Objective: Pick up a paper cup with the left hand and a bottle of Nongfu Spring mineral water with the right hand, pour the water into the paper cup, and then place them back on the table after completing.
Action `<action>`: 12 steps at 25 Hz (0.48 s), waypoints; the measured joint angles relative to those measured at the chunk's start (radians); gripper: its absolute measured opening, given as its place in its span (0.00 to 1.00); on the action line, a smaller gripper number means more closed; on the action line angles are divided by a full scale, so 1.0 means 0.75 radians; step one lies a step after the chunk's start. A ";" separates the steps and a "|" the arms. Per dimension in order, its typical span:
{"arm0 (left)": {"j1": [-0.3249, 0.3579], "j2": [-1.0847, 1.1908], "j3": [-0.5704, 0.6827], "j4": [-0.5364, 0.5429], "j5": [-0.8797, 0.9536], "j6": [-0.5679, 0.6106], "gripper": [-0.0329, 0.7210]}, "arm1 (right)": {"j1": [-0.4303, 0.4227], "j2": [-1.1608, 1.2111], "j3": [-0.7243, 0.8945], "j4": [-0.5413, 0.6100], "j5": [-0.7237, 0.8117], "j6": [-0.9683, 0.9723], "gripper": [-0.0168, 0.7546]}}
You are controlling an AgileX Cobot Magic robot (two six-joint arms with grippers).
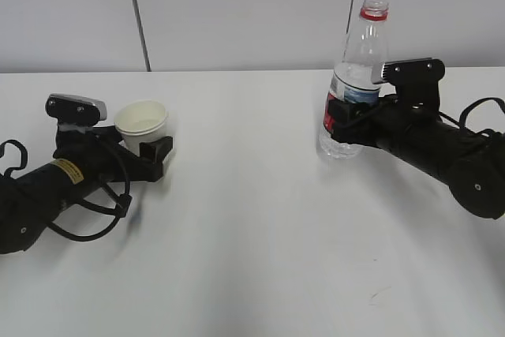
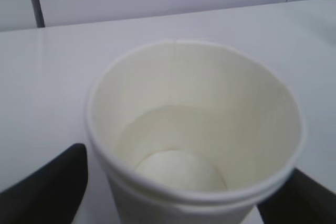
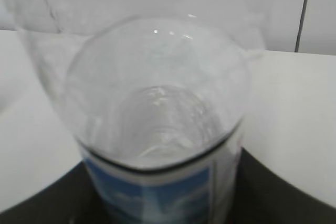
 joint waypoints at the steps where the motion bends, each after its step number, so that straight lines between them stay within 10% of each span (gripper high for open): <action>1: 0.000 -0.010 0.011 0.000 -0.009 0.000 0.82 | 0.000 0.000 0.000 0.000 0.000 0.000 0.50; 12: 0.000 -0.135 0.212 0.000 -0.046 -0.003 0.82 | 0.000 0.000 0.000 0.000 0.009 0.000 0.50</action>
